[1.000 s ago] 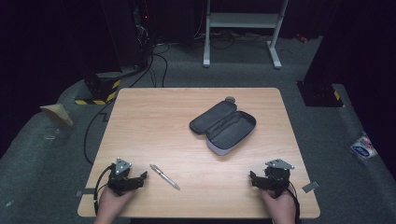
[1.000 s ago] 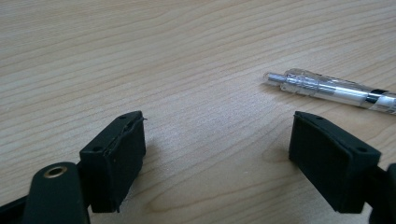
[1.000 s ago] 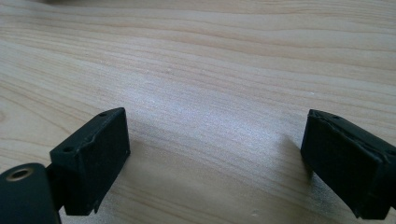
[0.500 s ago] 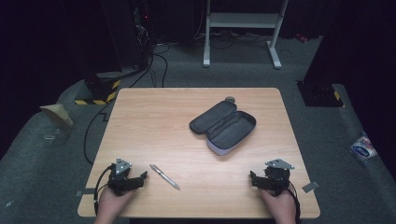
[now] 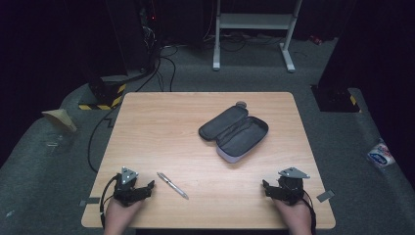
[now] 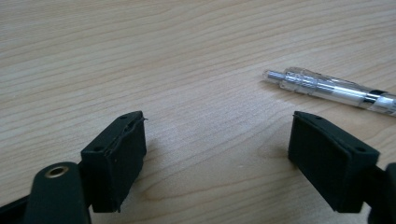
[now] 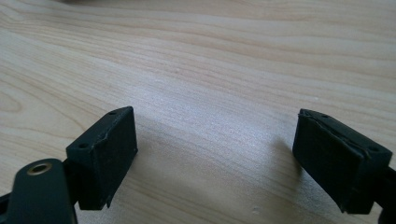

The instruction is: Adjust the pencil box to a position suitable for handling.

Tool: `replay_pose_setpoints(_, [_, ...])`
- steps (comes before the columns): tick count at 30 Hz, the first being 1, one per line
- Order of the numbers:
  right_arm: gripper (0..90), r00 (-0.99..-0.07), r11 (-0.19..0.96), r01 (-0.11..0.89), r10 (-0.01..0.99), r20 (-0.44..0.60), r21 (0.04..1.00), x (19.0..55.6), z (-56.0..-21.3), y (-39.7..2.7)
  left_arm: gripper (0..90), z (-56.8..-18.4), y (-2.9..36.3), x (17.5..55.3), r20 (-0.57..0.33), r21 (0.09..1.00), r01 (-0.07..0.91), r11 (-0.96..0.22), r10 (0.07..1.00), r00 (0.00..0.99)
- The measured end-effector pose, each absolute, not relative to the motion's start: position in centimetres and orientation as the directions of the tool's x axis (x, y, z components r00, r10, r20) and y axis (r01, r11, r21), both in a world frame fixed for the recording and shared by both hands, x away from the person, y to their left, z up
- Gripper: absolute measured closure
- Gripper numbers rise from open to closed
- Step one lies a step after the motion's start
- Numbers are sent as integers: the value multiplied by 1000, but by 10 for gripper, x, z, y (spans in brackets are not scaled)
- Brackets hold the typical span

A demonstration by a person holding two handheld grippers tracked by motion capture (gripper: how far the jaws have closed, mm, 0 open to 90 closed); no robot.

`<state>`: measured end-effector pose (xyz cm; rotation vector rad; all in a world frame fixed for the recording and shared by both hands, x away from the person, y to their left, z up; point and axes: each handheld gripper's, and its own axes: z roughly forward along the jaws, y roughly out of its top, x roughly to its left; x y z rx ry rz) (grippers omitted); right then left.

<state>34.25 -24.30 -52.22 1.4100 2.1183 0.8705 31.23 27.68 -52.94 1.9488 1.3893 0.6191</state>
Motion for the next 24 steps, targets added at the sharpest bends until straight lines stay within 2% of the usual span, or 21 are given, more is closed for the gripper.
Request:
replay_pose_setpoints(6, [177,-392,275,607,920,-21,746,334,-518,-242,158,-530,276,314,2,738,635,-226,943,333])
replay_pose_setpoints(8, [214,-400,268,592,917,-12,760,332,-515,-241,150,-529,276,315,3,735,637,-232,941,339])
replay_pose_setpoints(14, [224,-415,276,594,910,-6,756,331,-517,-231,149,-529,276,316,1,735,637,-233,939,343])
replay_pose_setpoints(24, [276,-518,353,567,855,-10,744,331,-512,-197,160,-530,277,315,-2,738,636,-226,941,337])
